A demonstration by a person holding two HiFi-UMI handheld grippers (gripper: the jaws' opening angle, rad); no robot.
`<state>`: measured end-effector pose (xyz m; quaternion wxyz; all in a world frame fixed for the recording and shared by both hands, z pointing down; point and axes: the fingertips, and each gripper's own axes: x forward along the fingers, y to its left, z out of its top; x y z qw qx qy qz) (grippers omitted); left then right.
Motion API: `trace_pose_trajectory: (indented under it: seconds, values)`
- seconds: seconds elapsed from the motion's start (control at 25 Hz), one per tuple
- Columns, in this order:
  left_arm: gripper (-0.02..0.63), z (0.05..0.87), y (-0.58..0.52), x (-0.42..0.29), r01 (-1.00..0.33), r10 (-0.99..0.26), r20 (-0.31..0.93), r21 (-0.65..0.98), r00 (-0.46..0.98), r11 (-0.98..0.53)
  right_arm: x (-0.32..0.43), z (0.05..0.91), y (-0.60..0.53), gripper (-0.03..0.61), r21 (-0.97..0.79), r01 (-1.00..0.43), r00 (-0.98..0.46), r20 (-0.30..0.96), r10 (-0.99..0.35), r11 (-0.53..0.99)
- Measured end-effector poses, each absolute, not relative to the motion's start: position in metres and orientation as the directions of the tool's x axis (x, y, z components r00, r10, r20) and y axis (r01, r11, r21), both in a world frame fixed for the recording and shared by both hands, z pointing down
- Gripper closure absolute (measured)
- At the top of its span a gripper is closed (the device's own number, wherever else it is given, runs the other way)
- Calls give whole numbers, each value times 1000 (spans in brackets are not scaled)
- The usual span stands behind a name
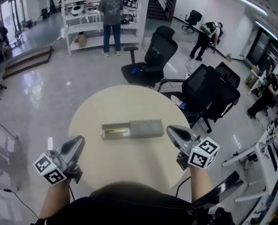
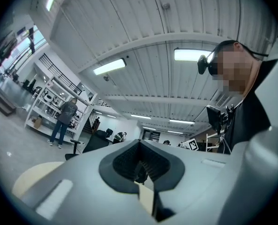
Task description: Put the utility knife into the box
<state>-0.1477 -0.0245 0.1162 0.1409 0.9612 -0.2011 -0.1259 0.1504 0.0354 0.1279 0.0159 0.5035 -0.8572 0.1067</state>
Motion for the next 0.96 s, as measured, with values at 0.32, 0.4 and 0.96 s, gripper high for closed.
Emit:
trace_pose_trajectory:
  seconds: [0.32, 0.4, 0.96]
  values:
    - [614, 119, 66, -92, -357, -448, -187, 378, 874, -854, 184, 144, 112, 566, -179, -818, -571, 135, -810, 547]
    - [614, 112, 74, -91, -375, -462, -194, 360, 865, -854, 187, 140, 116, 566, -172, -805, -589, 121, -799, 567]
    - [615, 98, 77, -107, -424, -506, -183, 353, 843, -834, 171, 124, 110, 566, -145, -763, -644, 83, -761, 630]
